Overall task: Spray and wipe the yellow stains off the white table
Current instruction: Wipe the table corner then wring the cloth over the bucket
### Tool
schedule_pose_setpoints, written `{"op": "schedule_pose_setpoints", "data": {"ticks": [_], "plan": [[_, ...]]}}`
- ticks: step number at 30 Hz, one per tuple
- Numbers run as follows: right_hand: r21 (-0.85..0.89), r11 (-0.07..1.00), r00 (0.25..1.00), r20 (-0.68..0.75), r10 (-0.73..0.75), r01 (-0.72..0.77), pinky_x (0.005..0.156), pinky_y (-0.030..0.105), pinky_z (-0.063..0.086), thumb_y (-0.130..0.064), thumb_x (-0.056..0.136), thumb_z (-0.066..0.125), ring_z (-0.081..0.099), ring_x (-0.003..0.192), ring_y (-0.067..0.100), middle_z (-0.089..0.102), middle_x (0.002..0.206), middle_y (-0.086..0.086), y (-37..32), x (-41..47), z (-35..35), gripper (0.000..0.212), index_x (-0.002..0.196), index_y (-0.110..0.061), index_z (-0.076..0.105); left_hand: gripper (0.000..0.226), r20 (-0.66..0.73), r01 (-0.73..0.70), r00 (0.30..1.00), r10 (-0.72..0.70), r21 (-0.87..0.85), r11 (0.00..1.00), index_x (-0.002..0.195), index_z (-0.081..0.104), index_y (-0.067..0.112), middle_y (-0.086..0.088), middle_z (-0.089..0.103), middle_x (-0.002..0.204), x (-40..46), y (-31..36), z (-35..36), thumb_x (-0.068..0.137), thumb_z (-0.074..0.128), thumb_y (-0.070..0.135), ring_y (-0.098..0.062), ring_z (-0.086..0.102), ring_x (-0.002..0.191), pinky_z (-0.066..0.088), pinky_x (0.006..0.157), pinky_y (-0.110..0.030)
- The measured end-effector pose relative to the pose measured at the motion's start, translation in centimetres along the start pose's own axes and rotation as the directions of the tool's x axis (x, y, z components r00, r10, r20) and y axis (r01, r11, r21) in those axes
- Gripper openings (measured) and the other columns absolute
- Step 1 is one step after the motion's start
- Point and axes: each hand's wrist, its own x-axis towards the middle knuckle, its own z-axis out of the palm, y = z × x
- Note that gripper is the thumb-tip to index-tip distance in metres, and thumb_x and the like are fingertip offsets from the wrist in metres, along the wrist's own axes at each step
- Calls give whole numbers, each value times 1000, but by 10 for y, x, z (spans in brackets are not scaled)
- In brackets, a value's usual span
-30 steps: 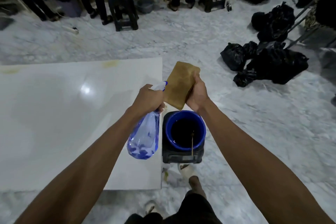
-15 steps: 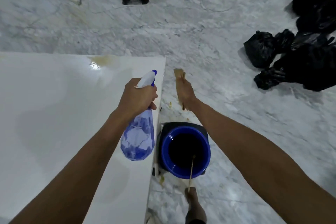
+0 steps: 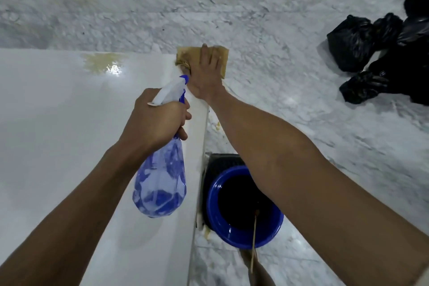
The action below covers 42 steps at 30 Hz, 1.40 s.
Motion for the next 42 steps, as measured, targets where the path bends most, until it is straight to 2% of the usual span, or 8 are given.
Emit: {"op": "schedule_pose_setpoints", "data": {"ticks": [6, 10, 15, 21, 27, 31, 34, 42], "plan": [[38, 997, 996, -58, -69, 71, 121, 60, 2, -47, 105, 24, -4, 150, 48, 5, 166, 18, 5, -11, 7, 55, 157, -29, 24, 20, 51, 0, 999, 0, 8, 1000, 80, 64, 4, -19, 71, 83, -7, -6, 5, 95, 53, -3, -13, 58, 33, 53, 42, -21], [-2, 994, 992, -56, -112, 112, 121, 57, 1, -40, 98, 5, 0, 150, 51, 9, 164, 23, 4, -34, 3, 68, 159, -14, 17, 17, 57, -40, 998, 40, 0, 999, 88, 64, -8, -29, 72, 90, -20, -2, 13, 82, 55, 5, -19, 57, 36, 51, 61, -37], [45, 993, 992, -79, -102, 105, 119, 54, -1, -55, 101, 33, -2, 149, 52, 15, 164, 22, -5, -68, 19, 66, 157, -22, 27, 21, 61, -48, 997, 44, 54, 997, 90, 65, -12, -29, 72, 89, -39, -1, 20, 77, 51, -2, -16, 59, 35, 54, 61, -36], [257, 946, 974, -162, -159, 197, 118, 65, 10, -46, 93, 42, 5, 146, 58, 24, 158, 32, -16, -126, 16, 72, 152, -5, 35, 22, 29, -129, 992, 126, 168, 977, 60, 54, 3, -3, 50, 42, -63, -5, 29, 79, 50, -9, -13, 58, 33, 49, 39, -20], [576, 793, 939, -343, 17, 197, 112, 71, 22, 3, 75, 76, 30, 136, 63, 38, 140, 47, -26, -195, 14, 69, 132, 24, 44, 9, 22, -131, 991, 129, 194, 972, 74, 59, -9, -9, 57, 49, -92, -20, 36, 74, 50, -8, -22, 60, 46, 53, 49, -28], [475, 848, 951, -292, -102, 237, 119, 65, -3, -36, 88, 50, 6, 146, 58, 27, 155, 34, -35, -209, 43, 72, 150, -2, 39, 45, -21, -103, 994, 110, 204, 974, 106, 63, -14, -23, 61, 83, -112, -38, 33, 66, 57, 8, -38, 65, 73, 59, 65, -39], [216, 950, 966, -177, -187, 224, 118, 66, 2, -55, 94, 25, -1, 150, 50, 18, 164, 20, -43, -208, 78, 68, 157, -30, 25, 52, -37, -75, 996, 85, 216, 973, 112, 63, -5, -22, 63, 89, -135, -49, 30, 63, 56, 13, -39, 68, 80, 63, 70, -42], [59, 971, 967, -126, -223, 232, 117, 67, -1, -66, 97, 20, -1, 150, 50, 18, 165, 12, -68, -278, 123, 64, 156, -42, 12, 19, -102, -22, 994, 45, 214, 977, 87, 61, 0, -22, 60, 80, -193, -95, 29, 71, 54, 5, -39, 65, 77, 59, 70, -38]]}}
